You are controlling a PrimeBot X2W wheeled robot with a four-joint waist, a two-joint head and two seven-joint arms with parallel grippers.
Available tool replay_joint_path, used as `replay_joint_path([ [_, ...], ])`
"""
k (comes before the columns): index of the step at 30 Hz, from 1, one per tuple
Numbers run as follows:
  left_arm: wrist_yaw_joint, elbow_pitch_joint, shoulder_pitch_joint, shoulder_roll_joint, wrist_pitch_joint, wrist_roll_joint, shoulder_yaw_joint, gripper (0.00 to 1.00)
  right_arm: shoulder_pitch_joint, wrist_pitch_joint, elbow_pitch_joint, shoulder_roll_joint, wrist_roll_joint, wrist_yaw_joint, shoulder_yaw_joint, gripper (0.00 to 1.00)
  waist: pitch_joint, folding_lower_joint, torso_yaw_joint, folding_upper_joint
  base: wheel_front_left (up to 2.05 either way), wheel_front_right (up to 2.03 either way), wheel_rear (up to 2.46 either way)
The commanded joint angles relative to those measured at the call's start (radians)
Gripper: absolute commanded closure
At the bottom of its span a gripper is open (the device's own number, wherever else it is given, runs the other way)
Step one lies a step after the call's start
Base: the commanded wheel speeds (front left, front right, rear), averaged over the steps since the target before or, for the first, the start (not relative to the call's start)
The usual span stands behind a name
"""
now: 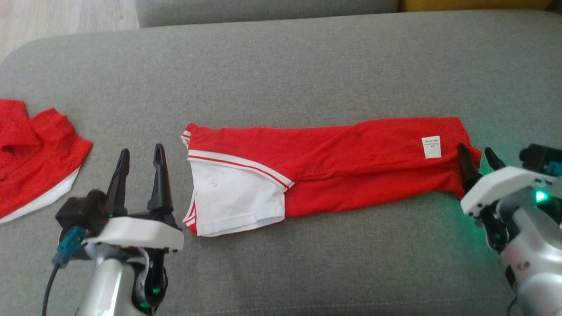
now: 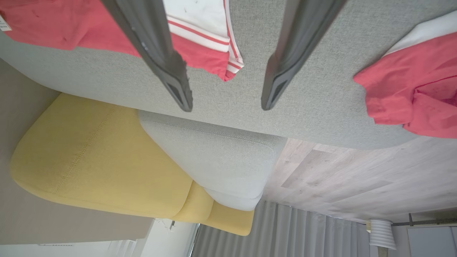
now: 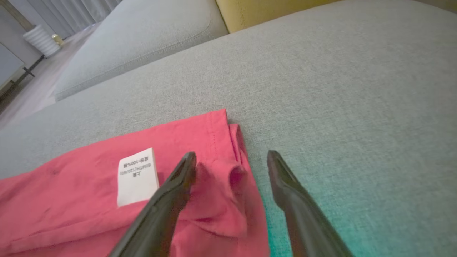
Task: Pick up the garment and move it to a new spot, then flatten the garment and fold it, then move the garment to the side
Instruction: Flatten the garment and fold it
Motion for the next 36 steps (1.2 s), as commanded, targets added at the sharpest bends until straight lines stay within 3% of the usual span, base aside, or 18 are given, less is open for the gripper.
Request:
replay_joint_path([
  [1, -0.006, -0.029, -0.049, 0.005, -0.012, 0.007, 0.038, 0.0, -0.029, 0.001, -0.013, -0.001, -0.011, 0.003, 0.008, 0.0, 0.006, 0.0, 0.002, -0.0001, 0.0, 0.0, 0.0],
  [9, -0.034, -0.01, -0.071, -0.019, -0.012, 0.039, 0.063, 0.0, -0.081, 0.097, 0.104, 0.04, -0.051, 0.003, -0.028, 0.0, 0.034, 0.0, 0.011, -0.0001, 0.0, 0.0, 0.0],
  [15, -0.044, -0.004, -0.079, -0.026, -0.012, 0.05, 0.079, 0.0, -0.082, 0.157, 0.109, 0.068, -0.051, 0.003, -0.023, 0.0, 0.042, 0.0, 0.011, -0.0001, 0.0, 0.0, 0.0],
  [16, -0.046, -0.004, -0.081, -0.026, -0.012, 0.051, 0.082, 0.0, -0.079, 0.171, 0.101, 0.071, -0.048, 0.003, -0.019, 0.51, 0.043, 0.0, 0.011, -0.0001, 0.0, 0.0, 0.0],
  [17, -0.047, -0.003, -0.082, -0.027, -0.012, 0.052, 0.085, 0.0, -0.076, 0.18, 0.092, 0.071, -0.044, 0.003, -0.017, 0.9, 0.043, 0.0, 0.01, -0.0001, 0.0, 0.0, 0.0],
  [18, -0.048, -0.003, -0.083, -0.027, -0.012, 0.053, 0.087, 0.0, -0.073, 0.186, 0.082, 0.069, -0.041, 0.003, -0.015, 1.0, 0.044, 0.0, 0.01, -0.0001, 0.0, 0.0, 0.0],
  [26, -0.054, 0.005, -0.089, -0.029, -0.012, 0.055, 0.095, 0.0, -0.082, 0.141, 0.076, -0.021, -0.09, 0.003, -0.033, 1.0, 0.035, 0.0, 0.008, -0.0001, 0.0, 0.0, 0.0],
  [34, -0.05, 0.011, -0.082, -0.029, -0.012, 0.038, 0.087, 0.0, -0.195, -0.028, 0.272, -0.209, -0.289, 0.003, -0.144, 1.0, 0.005, 0.0, 0.013, -0.0001, 0.0, 0.0, 0.0],
  [36, -0.047, 0.011, -0.078, -0.029, -0.012, 0.032, 0.086, 0.0, -0.208, -0.046, 0.285, -0.23, -0.337, 0.003, -0.189, 1.0, -0.002, 0.0, 0.014, -0.0001, 0.0, 0.0, 0.0],
])
